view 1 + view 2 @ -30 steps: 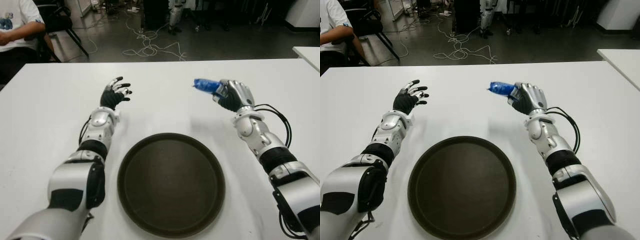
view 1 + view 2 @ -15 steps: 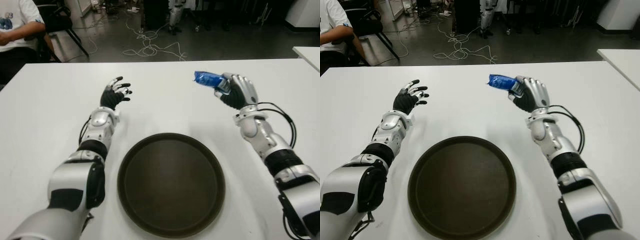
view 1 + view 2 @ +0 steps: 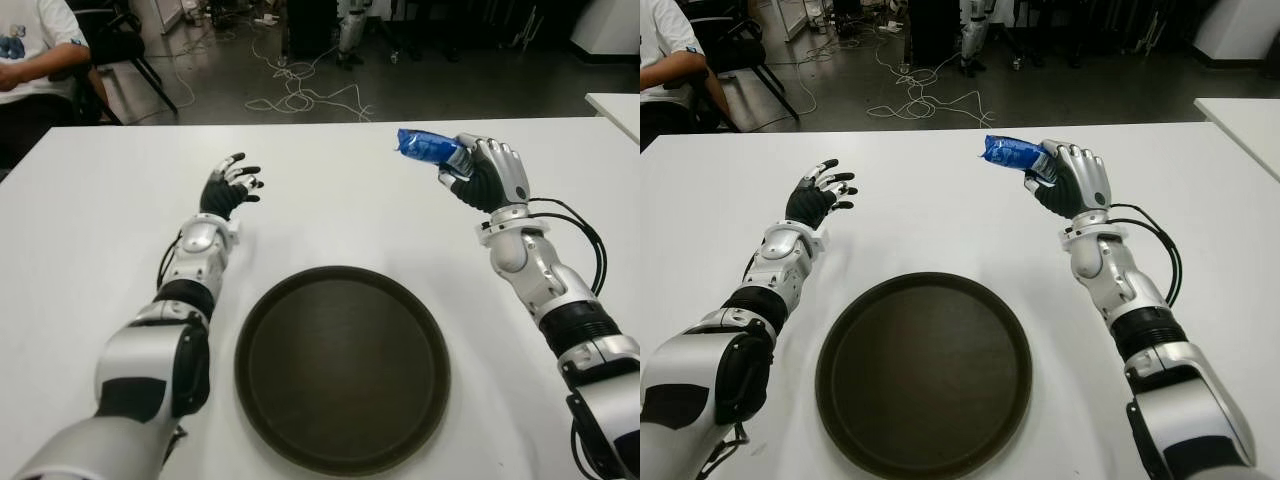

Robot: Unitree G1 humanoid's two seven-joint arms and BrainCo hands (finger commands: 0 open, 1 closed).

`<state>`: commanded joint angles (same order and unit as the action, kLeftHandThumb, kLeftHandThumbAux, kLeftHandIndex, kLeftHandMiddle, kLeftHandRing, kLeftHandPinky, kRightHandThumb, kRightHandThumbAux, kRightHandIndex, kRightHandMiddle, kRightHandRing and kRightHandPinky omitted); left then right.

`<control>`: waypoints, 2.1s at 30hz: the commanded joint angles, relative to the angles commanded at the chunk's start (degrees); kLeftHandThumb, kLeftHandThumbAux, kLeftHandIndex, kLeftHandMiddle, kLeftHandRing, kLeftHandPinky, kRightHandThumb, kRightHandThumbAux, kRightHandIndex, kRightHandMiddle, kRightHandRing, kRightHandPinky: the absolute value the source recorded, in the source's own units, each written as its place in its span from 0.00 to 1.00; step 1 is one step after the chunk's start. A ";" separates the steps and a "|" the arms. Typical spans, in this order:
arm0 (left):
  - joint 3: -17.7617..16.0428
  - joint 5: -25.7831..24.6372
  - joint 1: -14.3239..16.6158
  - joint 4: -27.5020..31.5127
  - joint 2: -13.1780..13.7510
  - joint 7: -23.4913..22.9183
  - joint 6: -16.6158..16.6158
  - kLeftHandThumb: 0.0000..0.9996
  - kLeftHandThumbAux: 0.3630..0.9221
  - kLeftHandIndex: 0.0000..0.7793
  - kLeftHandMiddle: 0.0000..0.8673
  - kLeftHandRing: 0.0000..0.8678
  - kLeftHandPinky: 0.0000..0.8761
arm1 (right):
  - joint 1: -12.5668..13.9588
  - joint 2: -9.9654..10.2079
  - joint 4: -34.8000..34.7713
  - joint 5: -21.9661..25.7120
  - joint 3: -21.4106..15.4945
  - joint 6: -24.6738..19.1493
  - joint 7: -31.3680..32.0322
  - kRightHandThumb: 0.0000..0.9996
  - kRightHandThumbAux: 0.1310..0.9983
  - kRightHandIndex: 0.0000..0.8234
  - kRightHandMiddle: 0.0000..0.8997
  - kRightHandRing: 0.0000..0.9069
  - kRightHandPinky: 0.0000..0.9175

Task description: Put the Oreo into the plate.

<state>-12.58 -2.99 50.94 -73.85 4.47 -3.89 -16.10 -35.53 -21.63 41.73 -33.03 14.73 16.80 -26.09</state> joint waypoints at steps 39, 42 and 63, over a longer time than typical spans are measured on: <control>0.01 -0.24 0.04 0.14 0.28 -0.39 0.40 0.25 0.78 0.20 0.36 0.42 0.50 | 13.31 -2.43 -25.96 3.31 10.70 22.14 31.60 0.69 0.69 0.52 0.80 0.80 0.79; 0.04 -0.17 0.03 0.14 0.29 -0.30 0.36 0.26 0.79 0.21 0.35 0.42 0.49 | 13.15 -2.34 -25.26 2.82 10.29 23.14 31.71 0.69 0.69 0.52 0.80 0.80 0.79; -0.16 -0.35 0.01 0.06 0.27 -0.53 0.29 0.21 0.84 0.21 0.34 0.40 0.47 | 13.14 -1.61 -24.62 -0.72 9.43 24.01 30.89 0.69 0.69 0.52 0.79 0.80 0.79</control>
<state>-12.74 -3.34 50.96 -73.79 4.73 -4.42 -15.81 -22.40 -23.24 17.11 -33.75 24.16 40.81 4.80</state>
